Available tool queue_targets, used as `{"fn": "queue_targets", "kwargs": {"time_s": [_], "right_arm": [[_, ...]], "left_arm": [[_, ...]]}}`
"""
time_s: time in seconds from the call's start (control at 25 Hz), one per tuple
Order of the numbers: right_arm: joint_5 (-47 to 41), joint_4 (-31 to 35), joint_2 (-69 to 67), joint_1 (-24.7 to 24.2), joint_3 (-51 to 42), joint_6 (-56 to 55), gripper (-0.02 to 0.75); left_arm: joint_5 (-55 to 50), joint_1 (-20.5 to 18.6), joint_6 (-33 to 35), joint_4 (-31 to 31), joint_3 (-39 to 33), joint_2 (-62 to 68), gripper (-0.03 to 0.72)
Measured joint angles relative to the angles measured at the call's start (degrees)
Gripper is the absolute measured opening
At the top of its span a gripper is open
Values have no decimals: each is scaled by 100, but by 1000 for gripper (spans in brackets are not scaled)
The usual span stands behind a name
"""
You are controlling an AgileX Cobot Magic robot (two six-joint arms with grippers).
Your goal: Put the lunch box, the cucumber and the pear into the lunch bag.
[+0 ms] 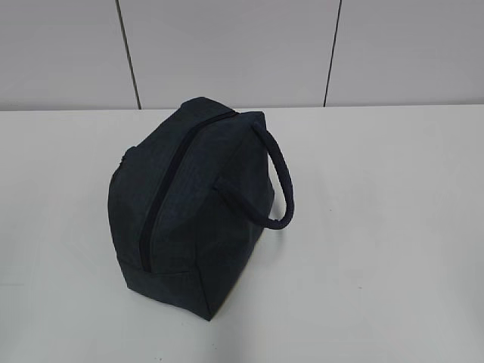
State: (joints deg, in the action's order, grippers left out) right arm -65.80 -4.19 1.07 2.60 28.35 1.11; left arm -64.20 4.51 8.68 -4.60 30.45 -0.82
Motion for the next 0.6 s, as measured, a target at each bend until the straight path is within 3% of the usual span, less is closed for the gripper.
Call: {"fn": "queue_targets", "kwargs": {"time_s": [0.6], "right_arm": [[0, 0, 0, 0, 0, 0, 498]], "left_arm": [[0, 0, 0, 0, 0, 0, 276]]}}
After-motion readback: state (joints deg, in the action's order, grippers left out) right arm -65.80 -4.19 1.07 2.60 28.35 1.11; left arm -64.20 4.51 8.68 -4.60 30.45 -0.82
